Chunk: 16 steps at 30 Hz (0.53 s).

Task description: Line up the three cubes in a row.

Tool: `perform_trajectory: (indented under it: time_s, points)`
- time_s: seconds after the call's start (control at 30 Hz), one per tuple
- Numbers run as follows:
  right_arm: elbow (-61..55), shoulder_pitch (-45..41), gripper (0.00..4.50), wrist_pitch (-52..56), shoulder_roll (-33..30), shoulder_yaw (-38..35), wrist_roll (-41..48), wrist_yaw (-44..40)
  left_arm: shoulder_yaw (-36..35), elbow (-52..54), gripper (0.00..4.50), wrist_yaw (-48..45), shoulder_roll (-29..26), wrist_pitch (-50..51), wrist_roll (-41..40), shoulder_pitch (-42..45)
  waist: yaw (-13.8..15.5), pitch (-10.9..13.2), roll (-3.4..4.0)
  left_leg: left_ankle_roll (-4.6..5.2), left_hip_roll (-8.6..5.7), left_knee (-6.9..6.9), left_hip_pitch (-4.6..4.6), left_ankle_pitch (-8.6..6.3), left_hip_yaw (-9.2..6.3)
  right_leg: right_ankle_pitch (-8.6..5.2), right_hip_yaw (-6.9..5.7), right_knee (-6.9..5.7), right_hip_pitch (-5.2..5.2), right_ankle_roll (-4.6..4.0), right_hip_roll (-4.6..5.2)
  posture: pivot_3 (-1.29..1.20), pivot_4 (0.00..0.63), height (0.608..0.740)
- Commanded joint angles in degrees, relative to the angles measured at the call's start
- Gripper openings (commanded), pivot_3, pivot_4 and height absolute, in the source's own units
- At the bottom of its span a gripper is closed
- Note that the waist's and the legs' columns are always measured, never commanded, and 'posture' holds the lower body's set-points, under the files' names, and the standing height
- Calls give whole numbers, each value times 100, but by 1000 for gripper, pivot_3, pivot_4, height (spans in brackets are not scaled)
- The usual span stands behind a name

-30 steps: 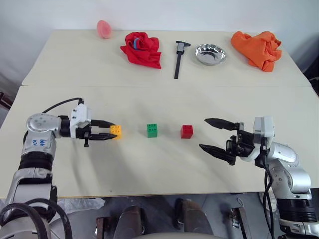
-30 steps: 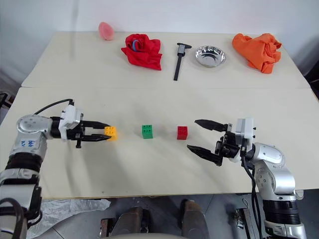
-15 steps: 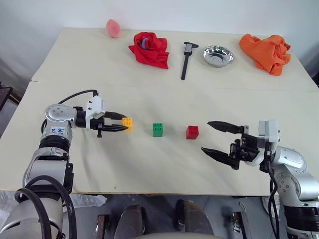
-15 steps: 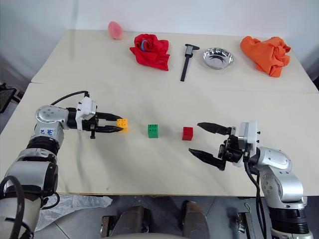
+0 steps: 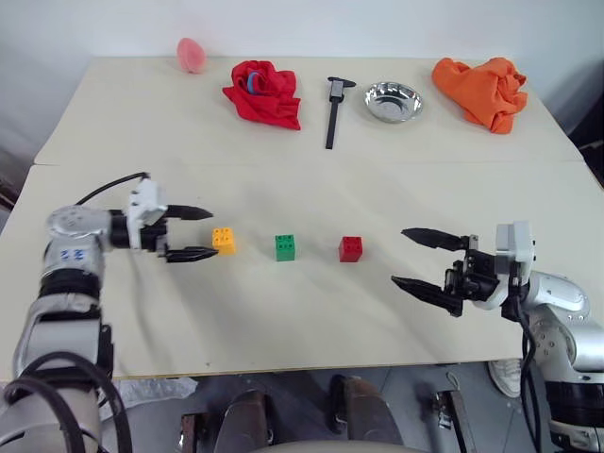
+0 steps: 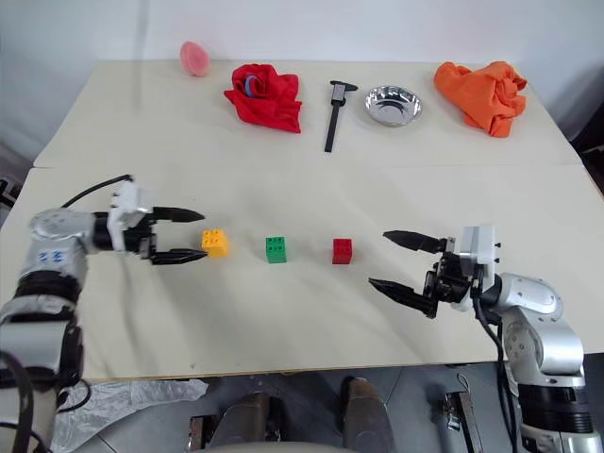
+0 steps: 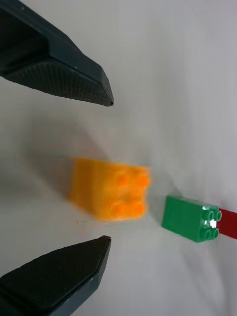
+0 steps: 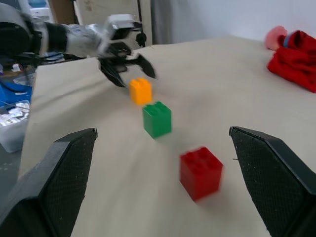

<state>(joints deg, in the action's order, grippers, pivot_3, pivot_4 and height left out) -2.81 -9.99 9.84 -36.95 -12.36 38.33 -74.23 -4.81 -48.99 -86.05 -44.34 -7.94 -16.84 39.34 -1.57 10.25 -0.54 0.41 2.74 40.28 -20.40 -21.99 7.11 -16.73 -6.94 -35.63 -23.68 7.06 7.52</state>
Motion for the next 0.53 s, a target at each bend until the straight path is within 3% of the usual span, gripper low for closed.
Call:
perform_trajectory:
  time_s: [0.03, 0.2, 0.53]
  points:
    - [772, -350, 4500, -93, -228, -233, 57, -413, -644, 1262, 4473, -31, -209, 504, -687, -767, -3, 1, 0, 0, 0, 0, 0, 0, 0, 0, 0, 0, 0, 0, 1, 0, 150, 740]
    - [1863, -973, 4500, -719, -337, -85, -266, -1257, -1353, 2397, 4473, 781, -8, 459, -1057, -1710, 28, 3, 3, 0, 2, 7, 0, 0, -8, 0, -4, -3, 5, 0, 6, 0, 150, 740]
    - [2070, -1353, 4500, -1042, -99, 267, -430, -1625, -1413, 2755, 4473, 923, -55, 587, -1049, -2232, 4, 2, 5, -1, 2, 10, 1, 0, -3, 0, -5, -4, 5, 0, 4, 0, 150, 740]
